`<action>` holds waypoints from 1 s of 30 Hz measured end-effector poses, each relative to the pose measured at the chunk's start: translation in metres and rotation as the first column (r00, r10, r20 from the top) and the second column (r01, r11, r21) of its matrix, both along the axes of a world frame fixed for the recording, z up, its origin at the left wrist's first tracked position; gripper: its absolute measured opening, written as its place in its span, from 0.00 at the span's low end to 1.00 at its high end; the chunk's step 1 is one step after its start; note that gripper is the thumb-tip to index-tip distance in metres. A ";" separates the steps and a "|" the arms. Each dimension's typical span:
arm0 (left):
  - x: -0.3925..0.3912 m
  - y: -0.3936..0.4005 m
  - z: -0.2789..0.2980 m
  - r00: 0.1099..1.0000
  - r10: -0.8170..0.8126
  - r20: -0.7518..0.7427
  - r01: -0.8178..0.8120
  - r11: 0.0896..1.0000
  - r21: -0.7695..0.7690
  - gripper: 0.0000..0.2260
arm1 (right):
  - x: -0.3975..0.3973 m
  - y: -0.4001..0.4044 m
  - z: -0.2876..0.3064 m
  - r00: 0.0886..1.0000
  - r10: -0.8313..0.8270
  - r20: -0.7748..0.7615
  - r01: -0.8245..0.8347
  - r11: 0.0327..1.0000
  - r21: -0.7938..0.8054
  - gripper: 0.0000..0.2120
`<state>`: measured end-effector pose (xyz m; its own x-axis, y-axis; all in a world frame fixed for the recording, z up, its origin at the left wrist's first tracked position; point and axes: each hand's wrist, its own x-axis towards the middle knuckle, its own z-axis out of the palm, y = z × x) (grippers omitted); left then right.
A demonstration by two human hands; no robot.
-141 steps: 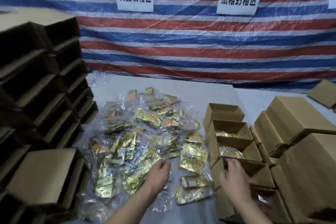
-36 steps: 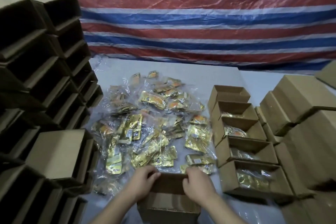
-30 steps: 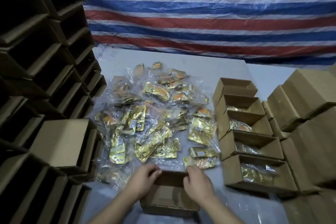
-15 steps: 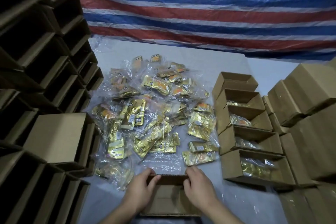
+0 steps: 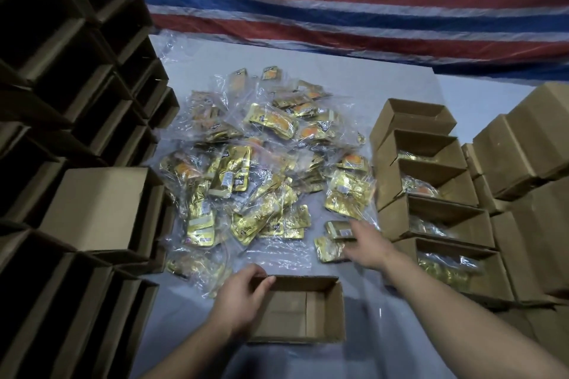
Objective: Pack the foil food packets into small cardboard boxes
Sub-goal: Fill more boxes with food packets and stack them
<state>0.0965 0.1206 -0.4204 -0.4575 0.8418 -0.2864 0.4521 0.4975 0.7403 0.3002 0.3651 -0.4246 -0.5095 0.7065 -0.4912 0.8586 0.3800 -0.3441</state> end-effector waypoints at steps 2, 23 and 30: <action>0.000 0.001 0.000 1.000 -0.017 -0.006 0.017 1.000 -0.017 0.07 | -0.001 0.019 -0.008 0.986 0.094 0.138 -0.096 0.995 0.010 0.37; 0.002 0.003 -0.003 1.000 0.020 0.001 -0.020 1.000 -0.019 0.07 | -0.012 0.026 -0.061 0.794 0.404 0.455 -0.504 0.855 0.121 0.40; 0.004 0.004 -0.004 1.000 0.024 -0.001 -0.024 0.999 -0.023 0.07 | 0.003 0.003 -0.074 0.873 0.347 0.344 -0.424 0.887 0.183 0.30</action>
<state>0.1006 0.1249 -0.4243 -0.4773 0.8239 -0.3055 0.4405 0.5252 0.7281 0.3029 0.3678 -0.4982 -0.6257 0.6000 -0.4985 0.6712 0.7397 0.0480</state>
